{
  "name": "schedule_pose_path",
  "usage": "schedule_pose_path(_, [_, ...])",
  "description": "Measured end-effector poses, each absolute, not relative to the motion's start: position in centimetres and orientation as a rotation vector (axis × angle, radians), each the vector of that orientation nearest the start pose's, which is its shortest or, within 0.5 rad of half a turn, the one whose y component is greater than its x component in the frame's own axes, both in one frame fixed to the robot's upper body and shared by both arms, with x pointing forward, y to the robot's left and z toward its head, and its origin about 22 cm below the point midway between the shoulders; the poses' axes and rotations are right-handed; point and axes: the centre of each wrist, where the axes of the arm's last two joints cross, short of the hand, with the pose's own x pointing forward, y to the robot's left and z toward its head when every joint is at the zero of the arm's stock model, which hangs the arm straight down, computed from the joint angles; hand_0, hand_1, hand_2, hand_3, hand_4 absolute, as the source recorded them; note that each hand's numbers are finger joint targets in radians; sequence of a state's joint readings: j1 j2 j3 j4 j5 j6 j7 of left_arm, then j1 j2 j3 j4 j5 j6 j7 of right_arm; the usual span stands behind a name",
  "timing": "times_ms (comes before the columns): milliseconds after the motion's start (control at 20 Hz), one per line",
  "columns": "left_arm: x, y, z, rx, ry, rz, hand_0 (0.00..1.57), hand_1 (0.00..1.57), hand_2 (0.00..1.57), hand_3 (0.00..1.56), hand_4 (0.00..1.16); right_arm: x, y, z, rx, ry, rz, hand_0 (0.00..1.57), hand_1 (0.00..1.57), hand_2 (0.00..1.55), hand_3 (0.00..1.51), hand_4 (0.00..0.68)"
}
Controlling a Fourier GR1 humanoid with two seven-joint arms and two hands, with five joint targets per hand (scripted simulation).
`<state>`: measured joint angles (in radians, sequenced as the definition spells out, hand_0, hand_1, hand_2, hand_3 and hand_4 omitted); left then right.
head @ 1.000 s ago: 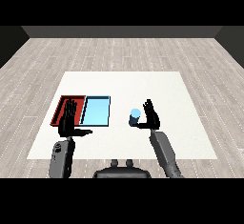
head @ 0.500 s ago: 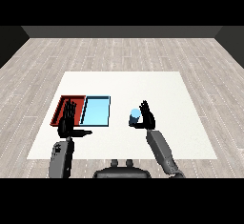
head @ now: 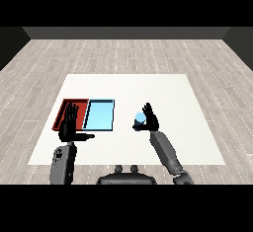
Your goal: Pick the blue can and put it in the blue box
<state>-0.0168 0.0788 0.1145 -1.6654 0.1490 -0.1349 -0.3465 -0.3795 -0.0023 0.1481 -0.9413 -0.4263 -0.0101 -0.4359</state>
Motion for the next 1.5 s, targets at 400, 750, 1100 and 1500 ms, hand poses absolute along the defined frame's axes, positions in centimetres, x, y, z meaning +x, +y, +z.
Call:
schedule_pose_path(400, [24.7, 26.9, 3.4, -0.077, -2.044, 0.041, 0.00, 0.00, 0.00, 0.00, 0.00, 31.6, -14.5, -5.6, 0.383, -1.612, -0.143, 0.00, 0.00, 0.00, 0.00, 0.000])
schedule_pose_path(750, [24.3, 27.0, 3.8, -0.075, -2.057, 0.043, 0.00, 0.00, 0.00, 0.00, 0.00, 31.7, -14.2, -5.6, 0.308, -1.599, -0.156, 1.49, 1.49, 1.51, 1.48, 0.600])
schedule_pose_path(1100, [24.2, 27.3, 2.8, -0.070, -2.041, 0.042, 0.00, 0.00, 0.00, 0.00, 0.00, 32.5, -13.4, -6.3, 0.060, -1.598, -0.132, 1.50, 1.50, 1.48, 1.44, 0.620])
schedule_pose_path(1500, [24.1, 26.4, 3.2, -0.070, -2.037, 0.018, 0.00, 0.00, 0.00, 0.00, 0.00, 33.7, -12.8, -4.4, -0.008, -1.611, -0.089, 1.45, 1.45, 1.45, 1.40, 0.629])
